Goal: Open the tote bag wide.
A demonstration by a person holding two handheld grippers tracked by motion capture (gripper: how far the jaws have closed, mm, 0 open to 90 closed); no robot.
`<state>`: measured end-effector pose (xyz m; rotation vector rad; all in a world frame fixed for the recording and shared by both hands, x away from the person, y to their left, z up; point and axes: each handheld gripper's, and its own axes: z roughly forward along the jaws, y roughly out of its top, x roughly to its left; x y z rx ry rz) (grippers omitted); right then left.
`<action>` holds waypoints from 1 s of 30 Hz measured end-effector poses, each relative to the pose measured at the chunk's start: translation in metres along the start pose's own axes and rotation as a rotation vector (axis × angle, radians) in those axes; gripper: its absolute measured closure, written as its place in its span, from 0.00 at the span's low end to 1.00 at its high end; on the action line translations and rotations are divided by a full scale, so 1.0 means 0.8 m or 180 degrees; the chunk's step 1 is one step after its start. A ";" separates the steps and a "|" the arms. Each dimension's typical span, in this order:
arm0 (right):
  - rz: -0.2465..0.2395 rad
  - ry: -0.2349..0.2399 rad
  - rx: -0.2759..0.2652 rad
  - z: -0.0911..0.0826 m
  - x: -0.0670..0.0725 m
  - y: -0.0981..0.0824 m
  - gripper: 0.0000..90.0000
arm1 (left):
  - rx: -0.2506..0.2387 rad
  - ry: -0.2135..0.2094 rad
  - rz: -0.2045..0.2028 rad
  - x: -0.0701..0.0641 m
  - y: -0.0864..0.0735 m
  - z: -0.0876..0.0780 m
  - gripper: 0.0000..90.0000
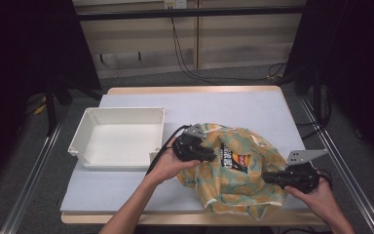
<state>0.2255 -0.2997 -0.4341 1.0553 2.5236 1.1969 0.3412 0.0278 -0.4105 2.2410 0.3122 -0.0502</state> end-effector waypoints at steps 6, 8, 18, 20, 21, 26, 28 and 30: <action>-0.0060 -0.0041 -0.0192 -0.012 -0.006 0.025 0.84 | -0.0113 -0.0123 0.0153 -0.030 0.021 0.000 0.69; -0.0072 -0.0039 -0.0221 -0.012 -0.007 0.030 0.82 | -0.0152 -0.0221 0.0196 -0.043 0.029 0.006 0.67; -0.0100 0.0010 -0.0199 0.034 -0.041 0.076 0.63 | 0.0101 -0.0296 0.0356 -0.082 0.039 0.071 0.47; -0.0089 0.0002 -0.0177 0.036 -0.042 0.077 0.61 | 0.0112 -0.0317 0.0380 -0.084 0.037 0.075 0.47; -0.0081 -0.0014 -0.0135 0.044 -0.046 0.080 0.56 | 0.0141 -0.0313 0.0388 -0.085 0.036 0.078 0.50; -0.0121 -0.0026 -0.0015 0.056 -0.050 0.080 0.47 | 0.0249 -0.0282 0.0421 -0.088 0.031 0.088 0.83; -0.0133 -0.0053 0.0012 0.058 -0.051 0.080 0.48 | 0.0204 -0.0337 0.0394 -0.088 0.031 0.087 0.89; -0.0169 -0.0095 0.0084 0.064 -0.051 0.081 0.50 | 0.0135 -0.0467 0.0401 -0.088 0.031 0.086 1.00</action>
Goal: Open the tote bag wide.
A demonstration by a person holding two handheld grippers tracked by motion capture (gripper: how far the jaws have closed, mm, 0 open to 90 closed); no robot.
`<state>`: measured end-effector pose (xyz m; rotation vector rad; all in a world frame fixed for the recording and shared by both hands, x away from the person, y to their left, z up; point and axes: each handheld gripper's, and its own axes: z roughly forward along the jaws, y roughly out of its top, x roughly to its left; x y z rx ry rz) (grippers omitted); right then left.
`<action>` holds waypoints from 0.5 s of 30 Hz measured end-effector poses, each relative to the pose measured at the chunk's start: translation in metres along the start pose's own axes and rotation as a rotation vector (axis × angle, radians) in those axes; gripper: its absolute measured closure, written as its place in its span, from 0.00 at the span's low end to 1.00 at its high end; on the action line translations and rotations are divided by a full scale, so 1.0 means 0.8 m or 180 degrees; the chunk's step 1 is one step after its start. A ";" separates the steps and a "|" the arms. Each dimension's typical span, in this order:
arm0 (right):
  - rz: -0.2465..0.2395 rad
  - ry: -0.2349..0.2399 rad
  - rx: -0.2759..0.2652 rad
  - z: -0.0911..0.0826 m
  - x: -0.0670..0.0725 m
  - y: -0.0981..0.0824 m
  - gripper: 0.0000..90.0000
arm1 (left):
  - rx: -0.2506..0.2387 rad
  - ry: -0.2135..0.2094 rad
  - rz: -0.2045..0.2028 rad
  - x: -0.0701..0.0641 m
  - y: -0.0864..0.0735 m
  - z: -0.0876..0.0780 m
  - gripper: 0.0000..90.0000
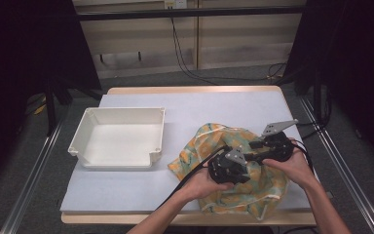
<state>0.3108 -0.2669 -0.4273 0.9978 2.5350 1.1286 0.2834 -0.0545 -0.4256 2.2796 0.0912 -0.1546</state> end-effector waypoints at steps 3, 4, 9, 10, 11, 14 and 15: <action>-0.0002 -0.0049 0.0044 0.008 -0.007 0.002 0.70 | -0.0047 -0.0139 0.0079 -0.009 0.002 -0.001 1.00; -0.0002 -0.0049 0.0044 0.008 -0.007 0.002 0.70 | -0.0047 -0.0139 0.0079 -0.009 0.002 -0.001 1.00; 0.0013 -0.0051 0.0047 0.018 -0.016 0.004 1.00 | -0.0036 -0.0232 0.0134 -0.018 0.001 -0.004 1.00; 0.0051 -0.0055 0.0022 0.019 -0.019 0.004 1.00 | -0.0040 -0.0241 0.0146 -0.020 0.001 -0.004 1.00; 0.0085 -0.0080 -0.0006 0.019 -0.021 0.005 1.00 | -0.0034 -0.0284 0.0161 -0.022 0.000 -0.004 1.00; 0.0204 -0.0190 -0.0114 0.020 -0.034 0.008 1.00 | 0.0008 -0.0353 0.0208 -0.027 -0.002 -0.002 1.00; 0.0243 -0.0207 -0.0134 0.020 -0.037 0.009 1.00 | 0.0030 -0.0386 0.0238 -0.033 -0.004 0.001 1.00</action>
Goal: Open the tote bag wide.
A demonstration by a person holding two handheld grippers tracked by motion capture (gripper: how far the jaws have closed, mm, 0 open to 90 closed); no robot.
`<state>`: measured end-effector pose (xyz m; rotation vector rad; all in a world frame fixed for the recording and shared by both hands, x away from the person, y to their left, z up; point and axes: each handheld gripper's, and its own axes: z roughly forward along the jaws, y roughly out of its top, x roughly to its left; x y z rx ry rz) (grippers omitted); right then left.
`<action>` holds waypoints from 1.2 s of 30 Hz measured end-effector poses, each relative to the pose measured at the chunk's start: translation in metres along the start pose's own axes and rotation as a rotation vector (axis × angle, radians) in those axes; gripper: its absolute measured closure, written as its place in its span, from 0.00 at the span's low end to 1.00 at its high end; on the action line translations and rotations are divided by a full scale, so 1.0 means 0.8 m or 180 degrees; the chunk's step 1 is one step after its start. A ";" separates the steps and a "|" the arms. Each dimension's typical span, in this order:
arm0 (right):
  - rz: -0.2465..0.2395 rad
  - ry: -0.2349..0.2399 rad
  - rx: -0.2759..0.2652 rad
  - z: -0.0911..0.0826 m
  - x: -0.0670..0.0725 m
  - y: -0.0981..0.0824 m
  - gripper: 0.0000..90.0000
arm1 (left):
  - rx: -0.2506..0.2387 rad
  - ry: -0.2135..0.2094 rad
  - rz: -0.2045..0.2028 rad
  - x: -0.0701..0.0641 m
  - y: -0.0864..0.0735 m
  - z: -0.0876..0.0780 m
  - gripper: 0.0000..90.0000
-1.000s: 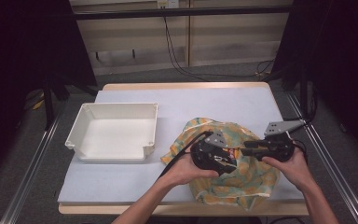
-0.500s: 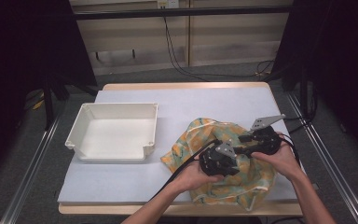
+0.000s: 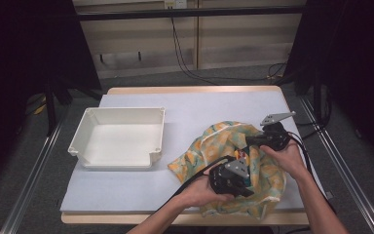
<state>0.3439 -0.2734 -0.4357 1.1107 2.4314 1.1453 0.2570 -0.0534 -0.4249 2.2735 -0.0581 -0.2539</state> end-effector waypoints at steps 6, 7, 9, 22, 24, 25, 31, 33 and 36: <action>0.0088 -0.0211 -0.0014 0.008 -0.015 0.006 1.00 | 0.0092 -0.0085 0.0058 -0.007 -0.005 0.007 1.00; 0.0088 -0.0211 -0.0014 0.008 -0.015 0.006 1.00 | 0.0092 -0.0085 0.0058 -0.007 -0.005 0.007 1.00; 0.0137 -0.0288 -0.0058 0.013 -0.020 0.005 1.00 | 0.0073 -0.0114 0.0009 -0.005 -0.009 0.012 1.00; -0.0045 -0.0007 -0.0187 -0.027 0.019 -0.003 0.65 | -0.0169 0.0146 -0.0192 0.010 -0.013 -0.027 0.60; -0.0050 0.0021 -0.0172 -0.037 0.026 -0.006 0.60 | -0.0226 0.0176 -0.0229 0.012 -0.012 -0.037 0.56; -0.0043 0.0033 -0.0205 -0.043 0.032 -0.009 0.57 | -0.0230 0.0182 -0.0210 0.013 -0.011 -0.041 0.55; -0.0009 0.0044 -0.0082 -0.063 0.054 -0.027 0.46 | -0.0340 0.0342 -0.0175 0.027 0.002 -0.065 0.80; 0.0009 0.0024 -0.0049 -0.067 0.062 -0.036 0.43 | -0.0325 0.0411 -0.0193 0.033 0.008 -0.063 0.81; 0.0015 0.0033 -0.0060 -0.071 0.071 -0.043 0.42 | -0.0110 0.0548 -0.0097 0.036 0.016 -0.048 0.81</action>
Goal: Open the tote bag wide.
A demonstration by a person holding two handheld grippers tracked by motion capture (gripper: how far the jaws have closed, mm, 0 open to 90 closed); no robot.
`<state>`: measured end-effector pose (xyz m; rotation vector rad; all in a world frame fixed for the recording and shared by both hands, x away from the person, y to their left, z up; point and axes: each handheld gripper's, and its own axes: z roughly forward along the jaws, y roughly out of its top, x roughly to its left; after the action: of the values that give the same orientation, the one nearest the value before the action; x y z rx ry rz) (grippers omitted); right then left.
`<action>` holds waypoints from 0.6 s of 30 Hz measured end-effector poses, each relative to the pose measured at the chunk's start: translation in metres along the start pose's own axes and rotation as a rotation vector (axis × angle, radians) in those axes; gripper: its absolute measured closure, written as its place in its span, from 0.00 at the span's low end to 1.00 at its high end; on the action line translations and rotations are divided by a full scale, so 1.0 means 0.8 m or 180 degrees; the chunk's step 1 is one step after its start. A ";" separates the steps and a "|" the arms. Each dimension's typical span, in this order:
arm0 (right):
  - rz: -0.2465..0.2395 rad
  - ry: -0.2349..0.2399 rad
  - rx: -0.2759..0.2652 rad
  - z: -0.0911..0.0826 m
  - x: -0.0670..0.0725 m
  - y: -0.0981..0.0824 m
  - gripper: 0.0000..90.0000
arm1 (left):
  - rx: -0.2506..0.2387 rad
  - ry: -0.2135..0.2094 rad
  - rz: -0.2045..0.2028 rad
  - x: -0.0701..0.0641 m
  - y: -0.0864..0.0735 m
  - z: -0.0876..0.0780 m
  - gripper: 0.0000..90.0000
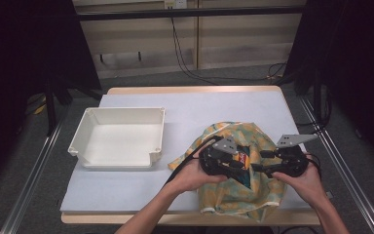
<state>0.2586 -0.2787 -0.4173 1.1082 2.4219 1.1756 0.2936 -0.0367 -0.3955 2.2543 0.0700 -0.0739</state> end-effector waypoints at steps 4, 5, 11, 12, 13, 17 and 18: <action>0.0036 -0.0020 -0.0014 -0.006 0.008 -0.008 0.40 | 0.0222 0.0124 0.0047 0.004 -0.009 0.018 0.76; 0.0035 -0.0024 -0.0034 -0.008 0.010 -0.009 0.39 | 0.0234 0.0152 0.0041 0.006 -0.013 0.020 0.73; 0.0062 0.0041 -0.0076 -0.009 0.022 -0.006 0.34 | 0.0289 0.0234 0.0017 0.017 -0.028 0.017 0.63; 0.0042 0.0057 -0.0058 -0.006 0.025 -0.005 0.34 | 0.0299 0.0230 0.0045 0.018 -0.029 0.017 0.62; 0.0032 0.0049 -0.0015 -0.003 0.028 -0.005 0.33 | 0.0311 0.0233 0.0042 0.017 -0.030 0.018 0.62; 0.0045 0.0045 0.0125 0.010 0.031 -0.011 0.33 | 0.0348 0.0260 0.0098 0.017 -0.032 0.021 0.57; 0.0036 -0.0014 0.0214 0.014 0.033 -0.015 0.34 | 0.0364 0.0259 0.0122 0.017 -0.031 0.022 0.56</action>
<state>0.2399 -0.2582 -0.4305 1.1440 2.4718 1.1012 0.3044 -0.0340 -0.4269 2.3719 0.0673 0.0351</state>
